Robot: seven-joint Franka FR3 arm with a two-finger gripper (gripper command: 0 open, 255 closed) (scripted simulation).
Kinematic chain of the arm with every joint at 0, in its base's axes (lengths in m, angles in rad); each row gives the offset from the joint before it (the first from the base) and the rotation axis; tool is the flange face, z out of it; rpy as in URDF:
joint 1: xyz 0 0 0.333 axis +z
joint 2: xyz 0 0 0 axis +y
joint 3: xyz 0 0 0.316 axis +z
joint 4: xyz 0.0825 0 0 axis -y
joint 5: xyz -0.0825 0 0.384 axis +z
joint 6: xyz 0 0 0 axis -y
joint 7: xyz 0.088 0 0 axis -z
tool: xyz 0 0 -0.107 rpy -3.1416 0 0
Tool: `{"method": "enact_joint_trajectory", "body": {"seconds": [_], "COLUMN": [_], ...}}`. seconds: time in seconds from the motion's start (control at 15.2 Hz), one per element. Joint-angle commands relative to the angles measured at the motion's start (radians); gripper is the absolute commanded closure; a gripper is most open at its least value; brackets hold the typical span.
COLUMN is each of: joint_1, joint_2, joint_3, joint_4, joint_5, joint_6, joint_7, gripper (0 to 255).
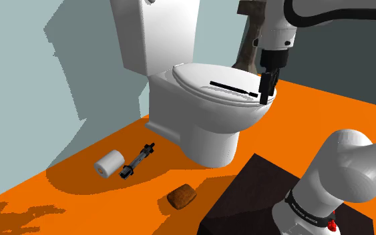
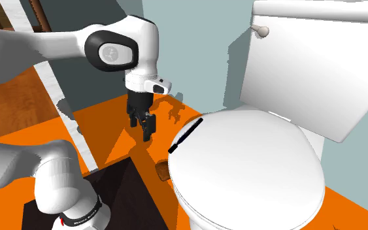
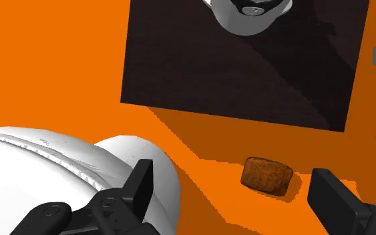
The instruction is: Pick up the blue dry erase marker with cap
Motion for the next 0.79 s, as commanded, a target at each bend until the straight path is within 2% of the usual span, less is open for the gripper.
{"method": "enact_joint_trajectory", "body": {"seconds": [0.0,0.73], "joint_1": [0.0,0.029], "joint_2": [0.0,0.172], "joint_3": [0.0,-0.02], "joint_4": [0.0,0.041], "joint_5": [0.0,-0.189], "joint_6": [0.0,0.445], "joint_7": [0.0,-0.143], "gripper": [0,0]}}
